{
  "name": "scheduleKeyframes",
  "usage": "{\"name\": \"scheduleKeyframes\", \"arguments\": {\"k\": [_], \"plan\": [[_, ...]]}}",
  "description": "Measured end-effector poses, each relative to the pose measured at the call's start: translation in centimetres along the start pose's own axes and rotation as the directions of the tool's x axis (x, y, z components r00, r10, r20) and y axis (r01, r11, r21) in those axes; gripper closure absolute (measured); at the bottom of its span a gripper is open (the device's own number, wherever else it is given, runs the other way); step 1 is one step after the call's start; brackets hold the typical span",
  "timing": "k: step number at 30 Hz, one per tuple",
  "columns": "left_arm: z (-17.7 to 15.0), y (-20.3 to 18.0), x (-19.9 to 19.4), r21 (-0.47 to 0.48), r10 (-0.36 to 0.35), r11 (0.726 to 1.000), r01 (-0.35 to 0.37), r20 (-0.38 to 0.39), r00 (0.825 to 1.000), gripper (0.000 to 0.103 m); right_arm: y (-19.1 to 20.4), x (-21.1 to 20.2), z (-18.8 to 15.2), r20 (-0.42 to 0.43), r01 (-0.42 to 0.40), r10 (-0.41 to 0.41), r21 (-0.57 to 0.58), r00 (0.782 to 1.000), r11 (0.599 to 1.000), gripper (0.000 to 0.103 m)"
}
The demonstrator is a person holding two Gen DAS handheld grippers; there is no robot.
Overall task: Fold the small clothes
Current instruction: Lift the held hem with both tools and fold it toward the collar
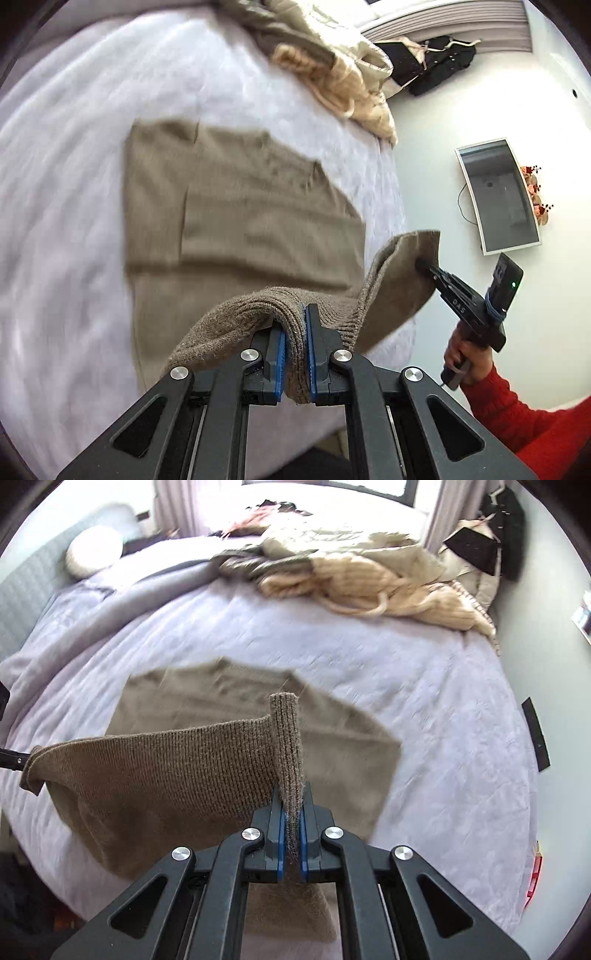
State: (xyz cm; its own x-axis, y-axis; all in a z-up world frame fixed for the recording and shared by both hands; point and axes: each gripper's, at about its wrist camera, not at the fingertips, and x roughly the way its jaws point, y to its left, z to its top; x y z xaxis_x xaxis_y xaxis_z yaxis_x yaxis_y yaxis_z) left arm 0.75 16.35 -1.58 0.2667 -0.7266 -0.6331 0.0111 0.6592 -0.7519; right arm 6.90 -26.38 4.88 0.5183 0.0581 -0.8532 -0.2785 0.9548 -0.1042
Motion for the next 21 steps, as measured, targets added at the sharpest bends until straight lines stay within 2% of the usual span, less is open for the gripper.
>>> {"name": "scheduleKeyframes", "arguments": {"k": [2,6,10,14,17,21], "plan": [[3.1,-0.2,0.7,0.024,0.004,1.000,-0.005,0.032,0.999,0.093,-0.9,1.1,1.5,0.025,0.018,-0.018,0.031,1.000,0.999,0.097],[8.4,-0.5,5.0,0.049,0.044,0.998,-0.048,0.079,0.996,0.093,-2.7,4.4,3.8,0.034,0.020,-0.024,0.104,0.999,0.994,0.097],[11.3,1.1,8.9,0.030,0.100,0.994,-0.103,0.090,0.991,0.093,-4.4,9.2,4.5,-0.012,0.011,-0.009,0.165,1.000,0.986,0.097],[12.5,3.4,12.5,0.023,0.167,0.985,-0.169,0.078,0.983,0.093,-5.7,14.5,4.0,-0.071,0.013,0.002,0.212,0.998,0.977,0.097],[13.0,4.7,14.5,0.034,0.213,0.976,-0.216,0.068,0.975,0.093,-6.0,17.4,3.3,-0.084,0.023,-0.005,0.219,0.996,0.976,0.097],[12.8,4.5,14.7,0.026,0.268,0.962,-0.272,0.099,0.958,0.092,-6.4,19.4,2.6,-0.084,0.033,-0.013,0.249,0.996,0.968,0.096]]}}
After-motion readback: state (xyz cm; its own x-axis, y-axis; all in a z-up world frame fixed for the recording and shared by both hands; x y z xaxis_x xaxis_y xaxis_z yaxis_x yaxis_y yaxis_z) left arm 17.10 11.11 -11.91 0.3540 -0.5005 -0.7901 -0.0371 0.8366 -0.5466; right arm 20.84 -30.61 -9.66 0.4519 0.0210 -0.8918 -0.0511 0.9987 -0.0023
